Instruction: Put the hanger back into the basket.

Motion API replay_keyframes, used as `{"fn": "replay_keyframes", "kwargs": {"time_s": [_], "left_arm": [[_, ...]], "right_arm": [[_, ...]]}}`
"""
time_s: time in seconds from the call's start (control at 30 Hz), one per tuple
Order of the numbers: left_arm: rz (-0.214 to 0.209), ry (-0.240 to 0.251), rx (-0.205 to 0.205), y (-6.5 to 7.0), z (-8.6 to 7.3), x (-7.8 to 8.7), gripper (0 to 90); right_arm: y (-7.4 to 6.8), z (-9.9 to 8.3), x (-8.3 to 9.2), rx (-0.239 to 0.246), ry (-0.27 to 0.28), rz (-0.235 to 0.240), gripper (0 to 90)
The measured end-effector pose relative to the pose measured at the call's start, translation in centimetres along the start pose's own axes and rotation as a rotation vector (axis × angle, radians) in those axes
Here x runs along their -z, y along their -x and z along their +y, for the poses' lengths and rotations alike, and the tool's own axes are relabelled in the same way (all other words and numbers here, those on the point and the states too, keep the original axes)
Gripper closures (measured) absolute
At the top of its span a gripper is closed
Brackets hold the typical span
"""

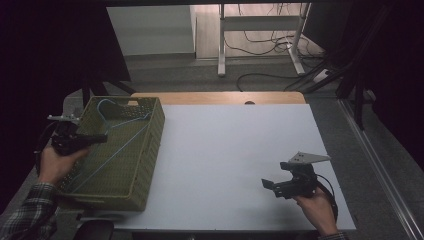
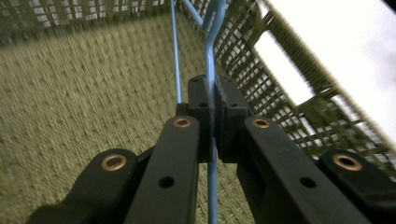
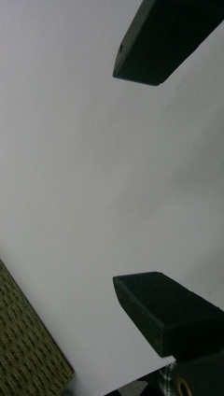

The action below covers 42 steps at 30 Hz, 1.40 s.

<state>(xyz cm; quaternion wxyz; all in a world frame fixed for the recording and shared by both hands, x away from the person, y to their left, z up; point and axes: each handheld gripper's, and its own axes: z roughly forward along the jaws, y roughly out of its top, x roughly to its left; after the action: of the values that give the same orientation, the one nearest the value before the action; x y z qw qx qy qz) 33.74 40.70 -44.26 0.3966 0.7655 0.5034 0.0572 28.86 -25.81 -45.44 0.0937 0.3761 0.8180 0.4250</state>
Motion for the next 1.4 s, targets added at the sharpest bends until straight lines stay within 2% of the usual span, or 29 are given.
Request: {"fn": "replay_keyframes", "kwargs": {"time_s": [0.2,0.3,0.33,0.4,0.47,0.57,0.63,0.73,0.87,1.0,1.07,1.1,1.23,1.33,1.4], "left_arm": [[0.045,-0.048,0.024,-0.6,-1.0,-1.4,87.1],[0.116,-0.103,0.025,-0.7,-1.3,-1.8,86.6],[0.123,-0.106,0.033,-0.8,-1.3,-1.9,86.2],[0.14,-0.091,0.06,-0.9,-1.4,-1.7,85.0],[0.151,-0.063,0.072,-0.9,-1.4,-1.3,78.5],[0.183,-0.035,0.067,-0.2,-1.4,-0.6,66.0],[0.187,-0.004,0.062,0.5,-1.5,-0.1,57.7],[0.163,0.058,0.043,2.0,-1.4,0.9,44.3],[0.113,0.127,-0.015,4.7,-1.4,1.9,28.1],[0.008,0.207,-0.053,7.8,-1.8,2.5,17.8],[-0.04,0.229,-0.071,9.4,-2.2,2.4,13.5],[-0.068,0.237,-0.088,10.2,-2.5,2.3,10.4],[-0.129,0.245,-0.131,13.0,-3.8,1.4,4.6],[-0.144,0.242,-0.16,14.7,-4.7,0.4,2.7],[-0.115,0.219,-0.203,15.9,-5.4,-0.5,1.4]], "right_arm": [[0.0,-0.2,-0.3,0.007,-0.015,0.0,2.3],[0.0,-0.2,-0.3,0.006,-0.016,-0.004,2.3],[0.0,-0.3,-0.3,0.004,-0.017,-0.003,2.3],[0.1,-0.3,-0.3,0.004,-0.018,-0.004,2.3],[0.0,-0.3,-0.2,0.005,-0.018,-0.005,2.3],[0.0,-0.3,-0.2,0.005,-0.018,-0.007,2.3],[0.0,-0.3,-0.1,0.002,-0.018,-0.008,2.3],[-0.1,-0.3,0.2,0.001,-0.009,-0.011,2.3],[-0.2,-0.4,0.7,-0.006,0.007,-0.013,2.3],[-0.4,-0.6,1.3,-0.012,0.019,-0.023,1.8],[-0.5,-0.7,1.6,-0.011,0.028,-0.029,1.3],[-0.6,-0.7,1.8,-0.01,0.03,-0.033,1.1],[-0.9,-1.0,2.3,-0.005,0.031,-0.045,0.9],[-1.0,-1.2,2.5,-0.008,0.032,-0.049,0.9],[-1.0,-1.4,2.6,-0.01,0.031,-0.052,0.9]]}}
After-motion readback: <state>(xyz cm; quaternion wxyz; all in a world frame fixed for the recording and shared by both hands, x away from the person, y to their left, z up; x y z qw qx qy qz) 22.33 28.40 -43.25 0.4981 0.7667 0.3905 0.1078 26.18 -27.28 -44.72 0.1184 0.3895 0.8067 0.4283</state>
